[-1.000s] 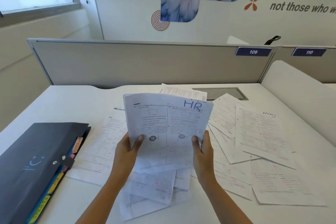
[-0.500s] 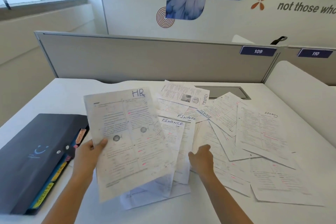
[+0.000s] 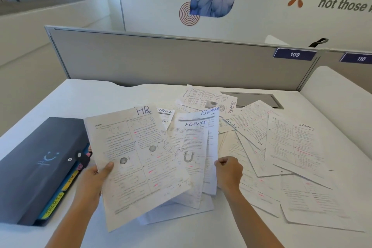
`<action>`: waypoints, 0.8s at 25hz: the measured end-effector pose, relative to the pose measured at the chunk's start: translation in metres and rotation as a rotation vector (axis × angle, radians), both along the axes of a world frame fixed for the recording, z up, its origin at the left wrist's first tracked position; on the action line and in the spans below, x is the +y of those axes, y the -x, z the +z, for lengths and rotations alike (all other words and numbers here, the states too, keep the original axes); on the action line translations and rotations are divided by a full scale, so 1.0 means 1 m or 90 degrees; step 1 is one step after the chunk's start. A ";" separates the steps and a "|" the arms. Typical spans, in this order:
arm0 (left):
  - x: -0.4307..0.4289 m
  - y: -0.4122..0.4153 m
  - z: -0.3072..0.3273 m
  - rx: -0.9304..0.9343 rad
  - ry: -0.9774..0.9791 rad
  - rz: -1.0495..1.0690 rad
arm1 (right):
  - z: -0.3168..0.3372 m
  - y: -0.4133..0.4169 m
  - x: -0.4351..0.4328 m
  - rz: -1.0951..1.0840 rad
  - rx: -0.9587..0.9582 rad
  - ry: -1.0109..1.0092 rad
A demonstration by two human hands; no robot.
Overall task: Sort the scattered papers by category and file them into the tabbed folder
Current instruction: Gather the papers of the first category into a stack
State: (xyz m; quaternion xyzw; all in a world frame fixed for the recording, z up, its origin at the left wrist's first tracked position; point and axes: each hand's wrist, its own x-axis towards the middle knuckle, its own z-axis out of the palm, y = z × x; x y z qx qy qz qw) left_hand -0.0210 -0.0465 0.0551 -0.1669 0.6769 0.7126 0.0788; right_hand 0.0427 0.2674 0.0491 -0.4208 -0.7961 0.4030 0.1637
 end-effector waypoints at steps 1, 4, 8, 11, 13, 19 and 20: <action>0.002 -0.001 -0.002 -0.005 -0.011 -0.006 | -0.002 -0.002 0.003 -0.016 0.005 -0.024; 0.009 -0.002 -0.007 -0.015 -0.023 -0.010 | -0.004 -0.004 0.007 -0.018 0.024 -0.140; 0.016 -0.003 -0.006 -0.019 -0.043 -0.004 | -0.005 -0.001 -0.001 0.039 0.044 -0.344; 0.017 -0.003 -0.006 -0.016 -0.041 -0.010 | -0.010 0.002 -0.011 0.092 0.068 -0.348; 0.016 -0.002 -0.006 -0.020 -0.036 -0.014 | -0.011 0.006 -0.022 0.122 0.114 -0.167; 0.016 -0.004 -0.009 -0.028 -0.022 -0.022 | -0.023 0.011 -0.033 0.184 0.102 0.053; 0.016 -0.005 -0.009 -0.030 -0.021 -0.025 | -0.024 0.012 -0.027 0.159 0.106 0.040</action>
